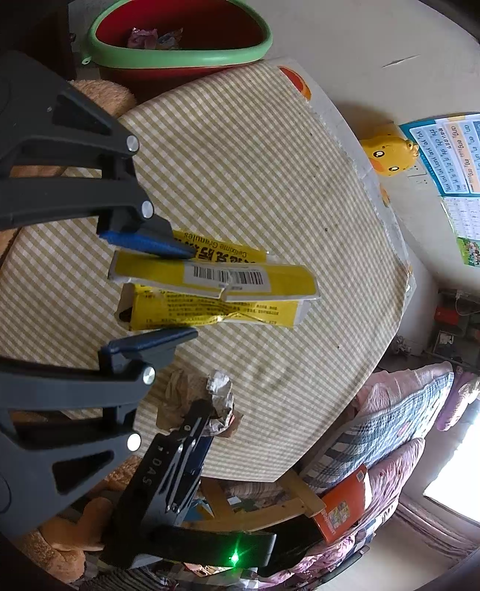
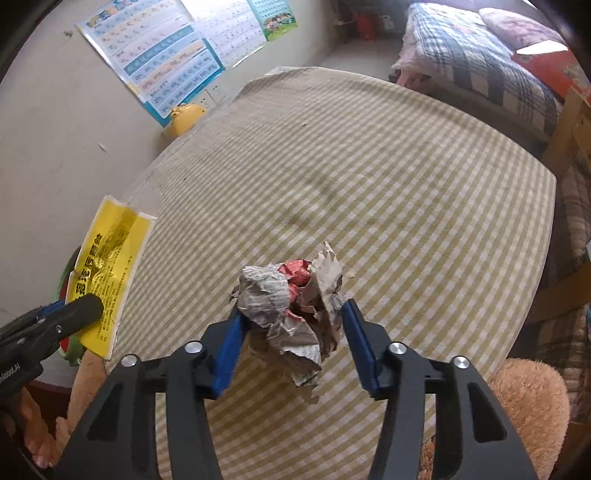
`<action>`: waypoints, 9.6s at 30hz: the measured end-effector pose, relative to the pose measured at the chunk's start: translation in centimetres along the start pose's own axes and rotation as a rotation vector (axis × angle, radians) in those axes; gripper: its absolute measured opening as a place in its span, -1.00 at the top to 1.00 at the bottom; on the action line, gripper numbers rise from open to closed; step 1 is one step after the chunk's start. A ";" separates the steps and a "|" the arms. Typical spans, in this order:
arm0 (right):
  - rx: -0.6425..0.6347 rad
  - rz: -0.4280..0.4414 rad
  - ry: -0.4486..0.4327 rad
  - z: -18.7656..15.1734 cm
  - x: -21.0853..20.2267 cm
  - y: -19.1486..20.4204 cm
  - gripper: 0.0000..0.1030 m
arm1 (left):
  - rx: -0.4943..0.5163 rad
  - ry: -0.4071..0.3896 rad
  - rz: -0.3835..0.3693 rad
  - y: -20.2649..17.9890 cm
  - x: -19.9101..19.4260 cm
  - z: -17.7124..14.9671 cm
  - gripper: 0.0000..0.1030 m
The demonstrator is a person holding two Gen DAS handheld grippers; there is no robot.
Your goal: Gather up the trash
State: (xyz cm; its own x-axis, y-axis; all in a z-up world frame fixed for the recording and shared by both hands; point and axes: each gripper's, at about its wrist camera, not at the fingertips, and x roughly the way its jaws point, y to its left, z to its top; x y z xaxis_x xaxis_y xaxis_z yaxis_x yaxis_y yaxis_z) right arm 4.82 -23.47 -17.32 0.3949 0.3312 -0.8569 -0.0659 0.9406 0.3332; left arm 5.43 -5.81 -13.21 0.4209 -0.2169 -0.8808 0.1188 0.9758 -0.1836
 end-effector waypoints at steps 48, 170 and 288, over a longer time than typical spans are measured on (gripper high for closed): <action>-0.280 0.054 -0.162 3.4 -7.6 14.8 0.16 | -0.266 -0.184 0.001 11.6 -6.6 -1.6 0.29; -0.308 0.119 -0.263 6.8 -7.5 21.3 -0.43 | -0.418 -0.356 0.155 17.4 -12.2 -4.3 -0.34; -0.041 -0.273 -0.585 1.5 -14.4 5.1 -0.86 | -0.156 -0.545 0.322 0.5 -11.6 1.8 -0.90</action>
State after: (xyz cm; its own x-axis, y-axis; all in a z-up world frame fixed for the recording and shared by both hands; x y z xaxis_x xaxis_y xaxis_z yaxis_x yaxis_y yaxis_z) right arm 0.17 -23.60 -2.68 0.8360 -0.0055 -0.5487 0.0775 0.9911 0.1081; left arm 2.25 -2.86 -2.26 0.8142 0.1446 -0.5622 -0.2044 0.9779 -0.0445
